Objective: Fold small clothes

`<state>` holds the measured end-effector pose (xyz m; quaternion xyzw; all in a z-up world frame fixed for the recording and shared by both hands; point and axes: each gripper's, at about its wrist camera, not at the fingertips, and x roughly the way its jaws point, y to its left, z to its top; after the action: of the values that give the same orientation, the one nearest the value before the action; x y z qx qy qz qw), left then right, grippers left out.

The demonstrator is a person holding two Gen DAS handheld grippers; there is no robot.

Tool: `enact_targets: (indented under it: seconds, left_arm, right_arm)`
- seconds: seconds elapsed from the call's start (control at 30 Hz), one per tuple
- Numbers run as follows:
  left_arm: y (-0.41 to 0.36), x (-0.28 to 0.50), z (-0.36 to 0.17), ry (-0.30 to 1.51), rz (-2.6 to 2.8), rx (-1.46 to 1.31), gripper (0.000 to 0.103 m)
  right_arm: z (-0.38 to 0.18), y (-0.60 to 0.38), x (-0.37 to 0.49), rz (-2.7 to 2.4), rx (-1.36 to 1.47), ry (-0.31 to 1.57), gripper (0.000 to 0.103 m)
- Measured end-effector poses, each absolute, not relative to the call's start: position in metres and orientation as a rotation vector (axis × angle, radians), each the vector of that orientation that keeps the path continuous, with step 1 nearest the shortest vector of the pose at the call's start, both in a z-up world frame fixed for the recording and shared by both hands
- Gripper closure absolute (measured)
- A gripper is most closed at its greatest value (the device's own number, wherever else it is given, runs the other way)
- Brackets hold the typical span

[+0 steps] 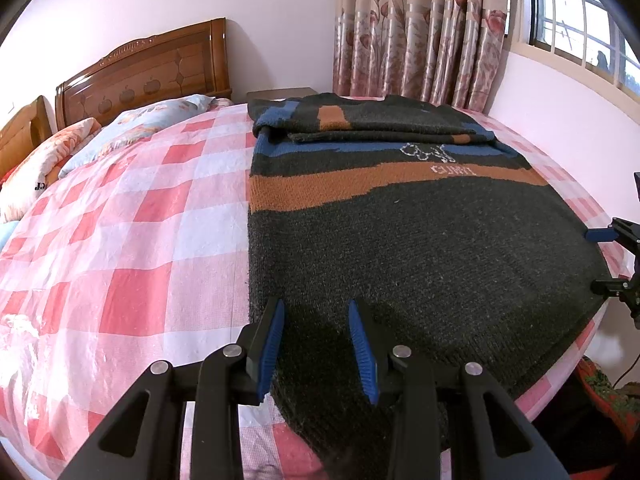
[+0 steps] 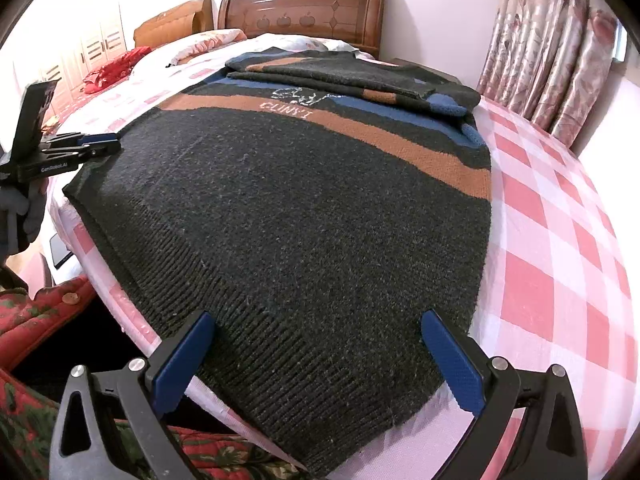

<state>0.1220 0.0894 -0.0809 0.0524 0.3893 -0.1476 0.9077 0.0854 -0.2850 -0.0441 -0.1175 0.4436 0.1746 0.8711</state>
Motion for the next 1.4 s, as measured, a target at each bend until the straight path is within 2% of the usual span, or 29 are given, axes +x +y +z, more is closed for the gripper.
enact_targets:
  seconds: [0.27,0.47,0.7,0.97,1.17,1.3,1.4]
  left_arm:
    - [0.090,0.122,-0.081,0.805,-0.303,0.105,0.068]
    - [0.083,0.140,-0.066,0.907,-0.293,-0.002,0.068]
    - [0.025,0.165,-0.072,0.917,-0.325,0.123,0.068]
    - [0.084,0.112,-0.077,0.866,-0.329,0.098,0.068]
    - [0.132,0.085,-0.077,0.848,-0.279,-0.085,0.068]
    - [0.140,0.095,-0.082,0.870,-0.312,-0.188,0.068]
    - [0.128,0.096,-0.083,0.866,-0.336,-0.164,0.068]
  right_arm:
    - [-0.045,-0.286,0.085,0.366,-0.246,0.922,0.000]
    - [-0.038,-0.262,0.103,0.336,-0.283,0.984,0.000]
    - [-0.044,-0.193,0.152,0.419,-0.329,0.955,0.000]
    - [-0.044,-0.261,0.106,0.337,-0.283,0.989,0.000]
    - [-0.042,-0.322,0.062,0.178,-0.188,1.002,0.000]
    - [-0.047,-0.335,0.057,0.161,-0.104,0.997,0.000]
    - [-0.045,-0.329,0.061,0.163,-0.084,0.982,0.000]
